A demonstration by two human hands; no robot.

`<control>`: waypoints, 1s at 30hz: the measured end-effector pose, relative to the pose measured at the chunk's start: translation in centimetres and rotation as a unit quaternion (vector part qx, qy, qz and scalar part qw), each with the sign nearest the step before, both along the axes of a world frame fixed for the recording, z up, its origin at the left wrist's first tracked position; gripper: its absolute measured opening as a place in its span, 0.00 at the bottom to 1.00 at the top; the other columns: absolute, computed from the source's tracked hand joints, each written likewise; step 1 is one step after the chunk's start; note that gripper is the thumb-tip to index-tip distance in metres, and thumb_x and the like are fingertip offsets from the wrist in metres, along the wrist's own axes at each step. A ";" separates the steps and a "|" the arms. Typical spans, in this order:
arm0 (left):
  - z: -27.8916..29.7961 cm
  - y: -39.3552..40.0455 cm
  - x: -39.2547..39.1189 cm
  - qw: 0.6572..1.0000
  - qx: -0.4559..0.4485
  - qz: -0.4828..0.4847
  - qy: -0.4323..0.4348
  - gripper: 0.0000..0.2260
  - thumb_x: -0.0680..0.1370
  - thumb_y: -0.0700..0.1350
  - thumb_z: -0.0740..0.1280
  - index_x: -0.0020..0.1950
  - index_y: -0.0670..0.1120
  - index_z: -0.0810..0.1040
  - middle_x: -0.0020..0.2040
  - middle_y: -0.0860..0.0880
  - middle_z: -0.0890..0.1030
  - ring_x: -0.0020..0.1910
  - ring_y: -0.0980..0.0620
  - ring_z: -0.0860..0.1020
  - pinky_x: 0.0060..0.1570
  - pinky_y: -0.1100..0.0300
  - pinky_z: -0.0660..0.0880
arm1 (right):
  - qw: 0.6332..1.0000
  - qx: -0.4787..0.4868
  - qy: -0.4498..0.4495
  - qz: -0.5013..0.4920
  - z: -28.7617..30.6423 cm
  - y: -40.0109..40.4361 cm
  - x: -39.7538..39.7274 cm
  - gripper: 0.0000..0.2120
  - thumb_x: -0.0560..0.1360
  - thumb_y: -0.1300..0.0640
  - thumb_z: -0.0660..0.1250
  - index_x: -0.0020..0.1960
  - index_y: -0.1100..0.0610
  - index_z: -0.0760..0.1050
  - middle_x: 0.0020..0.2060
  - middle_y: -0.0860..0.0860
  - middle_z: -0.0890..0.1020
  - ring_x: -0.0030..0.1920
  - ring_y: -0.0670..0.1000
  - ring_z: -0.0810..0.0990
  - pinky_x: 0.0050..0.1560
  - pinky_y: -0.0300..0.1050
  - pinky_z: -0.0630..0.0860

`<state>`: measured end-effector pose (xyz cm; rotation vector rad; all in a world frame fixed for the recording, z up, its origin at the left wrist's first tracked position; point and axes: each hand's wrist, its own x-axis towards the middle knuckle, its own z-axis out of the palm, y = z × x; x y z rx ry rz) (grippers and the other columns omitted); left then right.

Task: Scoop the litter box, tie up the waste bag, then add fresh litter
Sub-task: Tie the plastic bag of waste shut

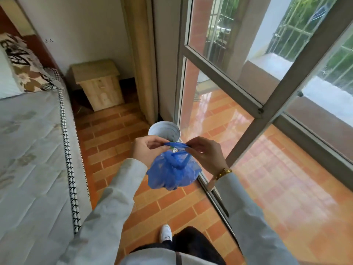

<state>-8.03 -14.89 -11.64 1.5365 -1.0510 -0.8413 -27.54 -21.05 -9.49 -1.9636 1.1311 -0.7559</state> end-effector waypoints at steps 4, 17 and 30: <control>-0.2 -5.9 3.0 0.999 0.012 0.031 -0.001 0.08 0.68 0.37 0.74 0.43 0.48 0.83 0.41 0.52 0.85 0.39 0.57 0.82 0.37 0.71 0.76 | 1.000 -0.008 0.020 0.015 -0.5 -6.7 3.9 0.05 0.72 0.62 0.72 0.47 0.62 0.81 0.40 0.52 0.83 0.39 0.48 0.80 0.44 0.25 0.73; -4.2 -26.3 12.5 0.993 0.076 0.079 -0.031 0.08 0.68 0.39 0.74 0.39 0.52 0.82 0.39 0.52 0.84 0.41 0.56 0.82 0.40 0.65 0.77 | 0.992 -0.007 0.083 0.092 -5.6 -30.0 14.2 0.05 0.71 0.61 0.73 0.47 0.57 0.81 0.41 0.53 0.84 0.42 0.51 0.82 0.48 0.43 0.80; -10.0 -38.6 17.9 0.980 0.170 0.101 -0.016 0.11 0.68 0.36 0.72 0.37 0.53 0.81 0.38 0.50 0.84 0.39 0.52 0.82 0.41 0.61 0.78 | 0.973 0.039 0.202 0.101 -11.5 -42.7 21.6 0.06 0.72 0.60 0.69 0.48 0.56 0.81 0.45 0.54 0.84 0.46 0.57 0.81 0.50 0.52 0.78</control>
